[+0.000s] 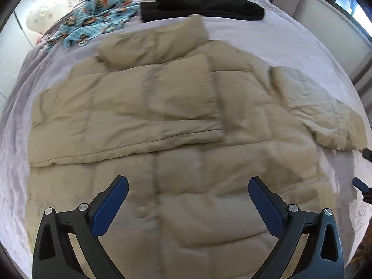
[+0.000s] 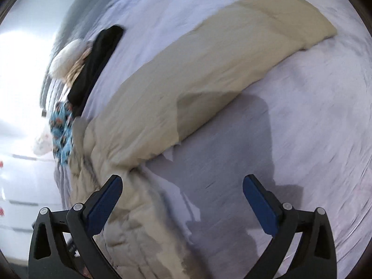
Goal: Fold large clothes
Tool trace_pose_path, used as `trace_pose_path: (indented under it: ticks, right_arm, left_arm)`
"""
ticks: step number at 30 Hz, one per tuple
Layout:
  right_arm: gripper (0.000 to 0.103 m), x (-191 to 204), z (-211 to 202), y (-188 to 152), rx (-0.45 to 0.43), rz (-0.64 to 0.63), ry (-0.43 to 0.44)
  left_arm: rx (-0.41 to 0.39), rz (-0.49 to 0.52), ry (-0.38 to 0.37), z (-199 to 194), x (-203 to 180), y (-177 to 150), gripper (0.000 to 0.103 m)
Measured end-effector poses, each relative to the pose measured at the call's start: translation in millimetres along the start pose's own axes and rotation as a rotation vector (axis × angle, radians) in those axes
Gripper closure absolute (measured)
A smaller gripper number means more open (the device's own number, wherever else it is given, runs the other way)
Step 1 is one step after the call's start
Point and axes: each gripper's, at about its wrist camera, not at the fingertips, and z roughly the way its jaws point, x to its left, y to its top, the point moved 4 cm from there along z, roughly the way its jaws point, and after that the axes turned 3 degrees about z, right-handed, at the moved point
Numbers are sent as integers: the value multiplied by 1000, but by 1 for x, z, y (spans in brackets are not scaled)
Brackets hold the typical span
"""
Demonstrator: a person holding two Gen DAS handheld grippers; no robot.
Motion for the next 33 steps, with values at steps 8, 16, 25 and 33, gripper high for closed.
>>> trace_pose_path:
  ticks: [8,16,25,33]
  right_arm:
    - [0,-70,-8,86,-101,269,124]
    - [49,-94,13,126,-121,571,426]
    - [97,-17,7,133,-91,377,527]
    - [97,142,5,86,-81,-30,538]
  left_arm:
    - [14,-18,-8,4,-27,16,0]
    - [10,-49,-1,2,-30,34,0]
    - [-29,-61,42,-10,2,44,0]
    - [-82,-124,73,-24,85,41,0]
